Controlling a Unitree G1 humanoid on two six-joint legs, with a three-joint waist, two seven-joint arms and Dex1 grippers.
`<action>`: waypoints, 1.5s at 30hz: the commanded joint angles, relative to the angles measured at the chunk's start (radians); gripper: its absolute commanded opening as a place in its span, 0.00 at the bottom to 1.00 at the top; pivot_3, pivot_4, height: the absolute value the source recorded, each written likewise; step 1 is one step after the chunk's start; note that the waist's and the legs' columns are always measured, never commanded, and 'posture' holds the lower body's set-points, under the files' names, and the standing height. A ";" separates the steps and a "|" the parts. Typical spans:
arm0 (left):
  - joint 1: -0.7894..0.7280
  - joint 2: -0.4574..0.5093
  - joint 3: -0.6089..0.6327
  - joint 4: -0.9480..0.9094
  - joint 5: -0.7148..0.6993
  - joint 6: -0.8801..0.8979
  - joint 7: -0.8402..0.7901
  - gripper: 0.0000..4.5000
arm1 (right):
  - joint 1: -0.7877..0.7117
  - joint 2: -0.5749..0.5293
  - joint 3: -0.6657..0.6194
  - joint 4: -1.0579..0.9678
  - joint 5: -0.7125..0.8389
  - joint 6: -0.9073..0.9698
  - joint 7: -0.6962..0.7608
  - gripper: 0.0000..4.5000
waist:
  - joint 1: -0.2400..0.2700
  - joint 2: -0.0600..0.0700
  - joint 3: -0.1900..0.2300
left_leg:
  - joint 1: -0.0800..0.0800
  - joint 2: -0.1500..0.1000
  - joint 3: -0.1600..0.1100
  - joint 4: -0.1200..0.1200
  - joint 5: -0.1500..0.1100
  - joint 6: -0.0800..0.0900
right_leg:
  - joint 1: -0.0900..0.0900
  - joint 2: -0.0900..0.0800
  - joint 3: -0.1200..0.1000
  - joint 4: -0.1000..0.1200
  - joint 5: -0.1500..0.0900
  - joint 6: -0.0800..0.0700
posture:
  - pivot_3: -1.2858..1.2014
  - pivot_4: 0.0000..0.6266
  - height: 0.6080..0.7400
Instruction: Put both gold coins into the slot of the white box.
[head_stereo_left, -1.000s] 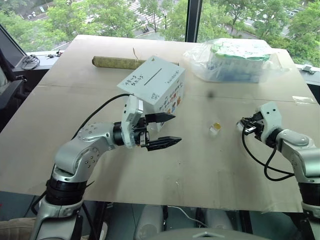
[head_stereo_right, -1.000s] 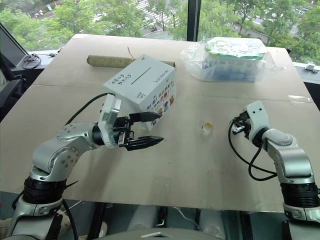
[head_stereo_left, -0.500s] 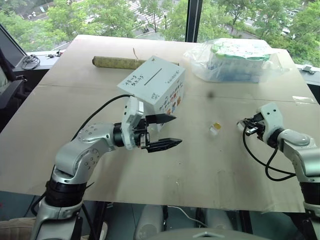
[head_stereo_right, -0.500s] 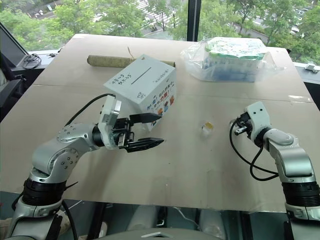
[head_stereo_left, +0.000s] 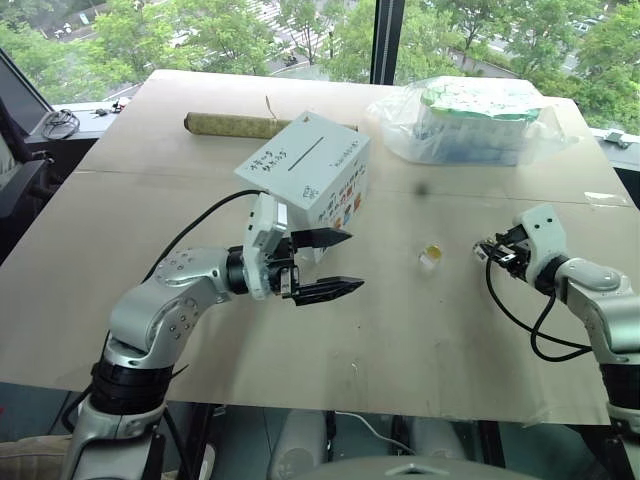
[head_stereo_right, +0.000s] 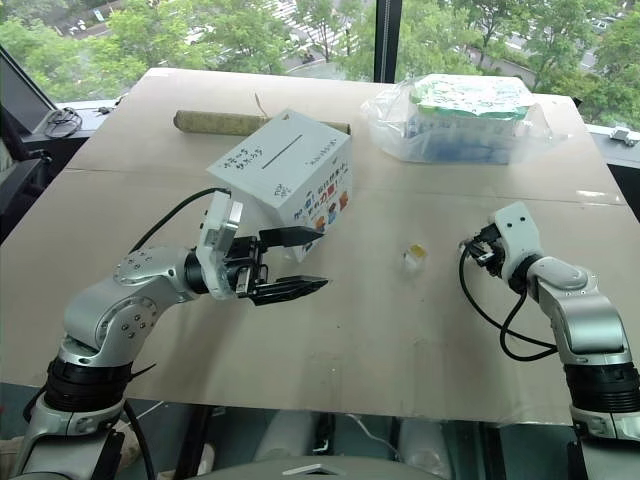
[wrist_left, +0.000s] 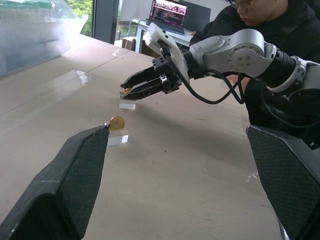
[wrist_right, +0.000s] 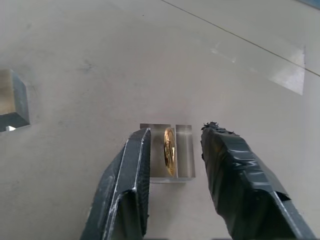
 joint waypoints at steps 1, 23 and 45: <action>-0.006 0.005 0.014 -0.038 -0.005 -0.021 -0.005 1.00 | 0.016 -0.023 -0.039 -0.066 0.016 0.023 0.007 0.41 | 0.000 0.000 0.000 | 0.000 0.000 0.000 0.000 0.000 0.000 | 0.000 0.000 0.000 0.000 0.000 0.000 | 0.52 0.24 1.00; -0.021 0.003 0.010 -0.042 -0.005 -0.014 0.004 1.00 | 0.062 -0.063 -0.043 -0.117 0.008 0.031 0.000 0.12 | 0.000 0.000 0.000 | 0.000 0.000 0.000 0.000 0.000 0.000 | 0.000 0.000 0.000 0.000 0.000 0.000 | 0.52 0.24 1.00; -0.041 -0.012 0.002 -0.030 -0.017 -0.002 0.012 1.00 | 0.028 -0.032 -0.180 -0.164 0.148 0.086 0.006 0.00 | 0.001 0.000 0.000 | 0.000 0.000 0.000 0.000 0.000 0.000 | 0.000 0.000 0.000 0.000 0.000 0.000 | 0.52 0.24 1.00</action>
